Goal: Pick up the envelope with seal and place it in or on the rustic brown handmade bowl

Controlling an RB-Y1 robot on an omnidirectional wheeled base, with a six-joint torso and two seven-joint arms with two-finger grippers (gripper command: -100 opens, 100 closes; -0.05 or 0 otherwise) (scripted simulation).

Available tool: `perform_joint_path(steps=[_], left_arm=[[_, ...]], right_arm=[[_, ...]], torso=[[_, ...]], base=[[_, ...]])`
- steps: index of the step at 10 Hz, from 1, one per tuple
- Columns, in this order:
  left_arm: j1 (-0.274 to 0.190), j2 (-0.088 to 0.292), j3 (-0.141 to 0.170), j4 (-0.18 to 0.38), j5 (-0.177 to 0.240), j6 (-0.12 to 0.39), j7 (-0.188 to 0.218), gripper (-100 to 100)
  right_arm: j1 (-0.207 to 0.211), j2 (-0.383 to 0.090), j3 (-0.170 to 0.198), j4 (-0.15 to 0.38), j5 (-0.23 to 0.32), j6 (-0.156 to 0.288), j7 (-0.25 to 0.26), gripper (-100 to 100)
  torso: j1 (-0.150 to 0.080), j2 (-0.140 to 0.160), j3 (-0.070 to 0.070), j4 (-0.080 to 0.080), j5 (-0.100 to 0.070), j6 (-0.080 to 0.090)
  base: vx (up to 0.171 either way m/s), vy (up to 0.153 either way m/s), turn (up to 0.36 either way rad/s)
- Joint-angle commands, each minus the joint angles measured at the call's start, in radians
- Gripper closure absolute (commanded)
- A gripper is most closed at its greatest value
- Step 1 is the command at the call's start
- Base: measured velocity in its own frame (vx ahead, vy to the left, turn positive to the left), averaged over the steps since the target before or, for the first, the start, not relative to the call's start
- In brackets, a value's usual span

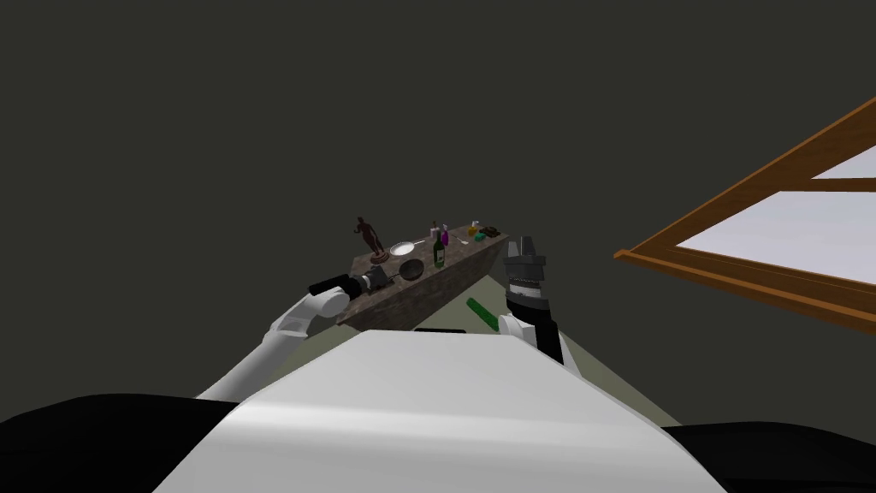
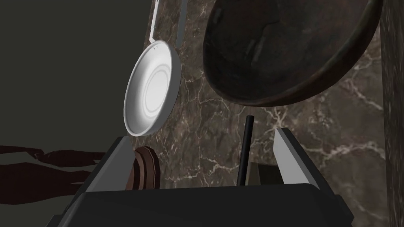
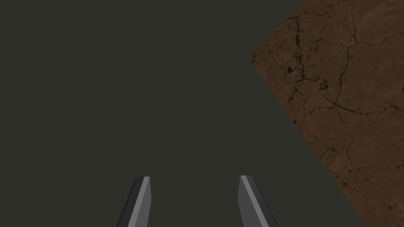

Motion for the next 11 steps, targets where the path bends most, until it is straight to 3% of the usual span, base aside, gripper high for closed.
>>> perform_joint_path(steps=[1,2,3,5,6,8,9,11], left_arm=[[-0.003,0.023,0.001,0.015,0.023,0.05,0.01,-100],[-0.003,0.023,0.001,0.015,0.023,0.065,0.01,-100],[-0.008,0.063,0.005,0.037,0.057,0.099,0.031,-100],[-0.008,0.063,0.005,0.037,0.057,0.135,0.031,-100],[-0.012,0.102,0.009,0.06,0.091,0.169,0.052,-100],[-0.012,0.102,0.009,0.06,0.091,0.205,0.052,-100],[-0.016,0.141,0.014,0.084,0.123,0.243,0.071,-100],[-0.016,0.141,0.014,0.084,0.123,0.274,0.071,-100]], right_arm=[[0.0,0.0,0.0,0.0,0.0,0.0,0.0,0],[0.0,0.0,0.0,0.0,0.0,0.0,0.0,0],[0.0,0.0,0.0,0.0,0.0,0.0,0.0,0],[0.0,0.0,0.0,0.0,0.0,0.0,0.0,0],[0.0,0.0,0.0,0.0,0.0,0.0,0.0,0],[0.0,0.0,0.0,0.0,0.0,0.0,0.0,0],[0.0,0.0,0.0,0.0,0.0,0.0,0.0,0],[0.0,0.0,0.0,0.0,0.0,0.0,0.0,0]], torso=[[0.0,0.0,0.0,0.0,0.0,0.0],[0.0,0.0,0.0,0.0,0.0,0.0],[0.001,0.001,0.0,0.0,0.0,0.0],[0.001,0.0,0.0,0.0,0.0,0.0],[0.001,0.001,0.001,0.0,0.0,0.0],[0.001,0.0,0.0,0.0,0.0,0.0],[0.001,0.001,0.001,0.0,0.0,0.0],[0.001,0.001,0.001,0.0,0.0,0.0]], base=[[0.032,-0.032,-0.024],[0.015,-0.015,0.004],[0.024,-0.019,-0.056],[0.02,-0.013,-0.013],[0.027,-0.019,-0.061],[0.018,-0.013,-0.015],[0.017,-0.018,-0.067],[0.017,-0.009,-0.017]])
